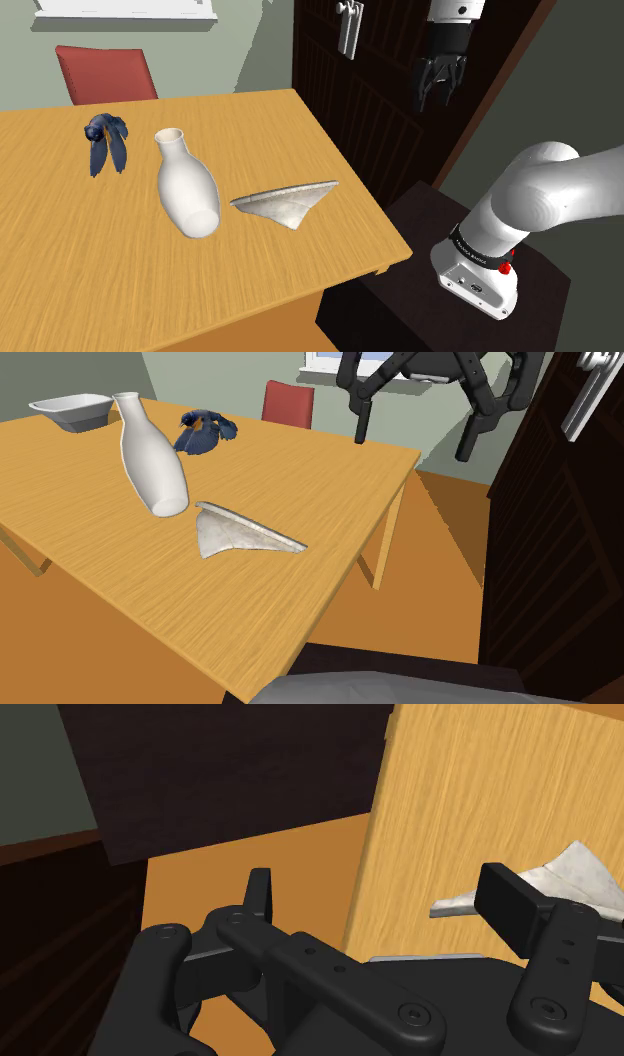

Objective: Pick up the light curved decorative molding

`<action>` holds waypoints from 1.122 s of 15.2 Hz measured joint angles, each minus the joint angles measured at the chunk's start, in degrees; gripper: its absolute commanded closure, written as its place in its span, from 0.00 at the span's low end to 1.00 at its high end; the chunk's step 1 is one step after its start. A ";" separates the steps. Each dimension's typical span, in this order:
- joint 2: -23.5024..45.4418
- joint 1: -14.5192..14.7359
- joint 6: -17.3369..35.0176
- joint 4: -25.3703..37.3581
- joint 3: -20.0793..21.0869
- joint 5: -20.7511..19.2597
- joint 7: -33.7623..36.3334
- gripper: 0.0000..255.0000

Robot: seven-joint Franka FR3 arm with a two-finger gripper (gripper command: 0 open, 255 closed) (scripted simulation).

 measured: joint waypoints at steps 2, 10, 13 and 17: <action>0.87 0.44 0.94 -0.22 -0.02 0.21 -0.74 0.00; 16.00 6.89 12.37 1.73 -0.58 3.27 -13.56 0.00; 22.14 9.43 15.62 3.92 -0.26 4.86 -18.61 0.00; 30.07 12.90 19.95 6.70 1.05 7.38 -24.89 0.00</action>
